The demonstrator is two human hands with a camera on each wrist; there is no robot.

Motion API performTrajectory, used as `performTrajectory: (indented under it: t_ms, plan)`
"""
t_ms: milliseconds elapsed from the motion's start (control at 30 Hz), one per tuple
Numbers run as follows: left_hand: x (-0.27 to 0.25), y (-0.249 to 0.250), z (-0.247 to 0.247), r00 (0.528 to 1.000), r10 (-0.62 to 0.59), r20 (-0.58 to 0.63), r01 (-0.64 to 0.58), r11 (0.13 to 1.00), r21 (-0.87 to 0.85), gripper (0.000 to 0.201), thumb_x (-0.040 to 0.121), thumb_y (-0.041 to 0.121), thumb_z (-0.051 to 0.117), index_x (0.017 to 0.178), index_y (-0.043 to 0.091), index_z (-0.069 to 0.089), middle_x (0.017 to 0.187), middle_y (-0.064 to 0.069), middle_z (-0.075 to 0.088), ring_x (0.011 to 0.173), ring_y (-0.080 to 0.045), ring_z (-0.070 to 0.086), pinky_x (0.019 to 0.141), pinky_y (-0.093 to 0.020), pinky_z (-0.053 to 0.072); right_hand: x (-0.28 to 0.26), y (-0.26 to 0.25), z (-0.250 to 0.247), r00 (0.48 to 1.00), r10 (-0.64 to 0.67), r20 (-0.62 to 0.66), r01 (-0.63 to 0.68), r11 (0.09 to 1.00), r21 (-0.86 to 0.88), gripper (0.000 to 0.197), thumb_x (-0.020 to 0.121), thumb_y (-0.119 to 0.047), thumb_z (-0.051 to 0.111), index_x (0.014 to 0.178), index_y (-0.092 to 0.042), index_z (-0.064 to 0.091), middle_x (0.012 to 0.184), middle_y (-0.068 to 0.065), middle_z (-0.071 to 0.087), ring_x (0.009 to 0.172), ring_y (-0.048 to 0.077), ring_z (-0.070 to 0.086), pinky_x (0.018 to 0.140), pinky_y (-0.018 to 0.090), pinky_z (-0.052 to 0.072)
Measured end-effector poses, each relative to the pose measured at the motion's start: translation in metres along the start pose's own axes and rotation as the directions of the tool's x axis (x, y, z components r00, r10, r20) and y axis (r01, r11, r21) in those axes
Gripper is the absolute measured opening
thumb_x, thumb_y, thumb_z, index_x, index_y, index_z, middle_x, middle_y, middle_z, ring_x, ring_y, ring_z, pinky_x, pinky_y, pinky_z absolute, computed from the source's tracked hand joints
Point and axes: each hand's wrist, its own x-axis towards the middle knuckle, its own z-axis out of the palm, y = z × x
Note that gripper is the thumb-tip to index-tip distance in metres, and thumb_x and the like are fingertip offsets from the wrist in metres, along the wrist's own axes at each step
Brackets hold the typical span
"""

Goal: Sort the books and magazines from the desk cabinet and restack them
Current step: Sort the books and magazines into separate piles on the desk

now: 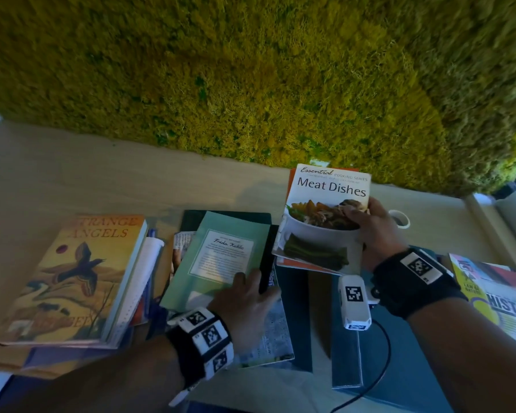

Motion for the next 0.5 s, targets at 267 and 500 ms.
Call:
performTrajectory:
  t_ms: [267, 500]
  plan:
    - [-0.027, -0.061, -0.104, 0.817, -0.522, -0.245, -0.152, 0.216, -0.964, 0.053, 0.09, -0.003, 0.059, 0.126, 0.035, 0.052, 0.108, -0.006, 0.068, 0.086, -0.025, 0.068, 0.064, -0.037, 0.053, -0.003, -0.013, 0.007, 0.999, 0.034, 0.042, -0.043, 0.975, 0.218, 0.027, 0.1, -0.003, 0.051, 0.125, -0.005, 0.062, 0.096, 0.015, 0.076, 0.078, 0.026, 0.071, 0.075, 0.046, 0.064]
    - [-0.044, -0.057, -0.06, 0.833, -0.551, 0.048, -0.137, -0.29, -0.947, 0.046, 0.081, -0.011, 0.054, 0.111, 0.016, 0.075, 0.102, -0.02, 0.074, 0.087, -0.039, 0.065, 0.076, -0.045, 0.049, -0.024, 0.012, 0.051, 0.963, 0.087, 0.255, -0.13, 0.979, 0.155, 0.03, 0.099, -0.002, 0.051, 0.129, -0.001, 0.056, 0.106, 0.024, 0.071, 0.086, 0.037, 0.071, 0.079, 0.058, 0.061]
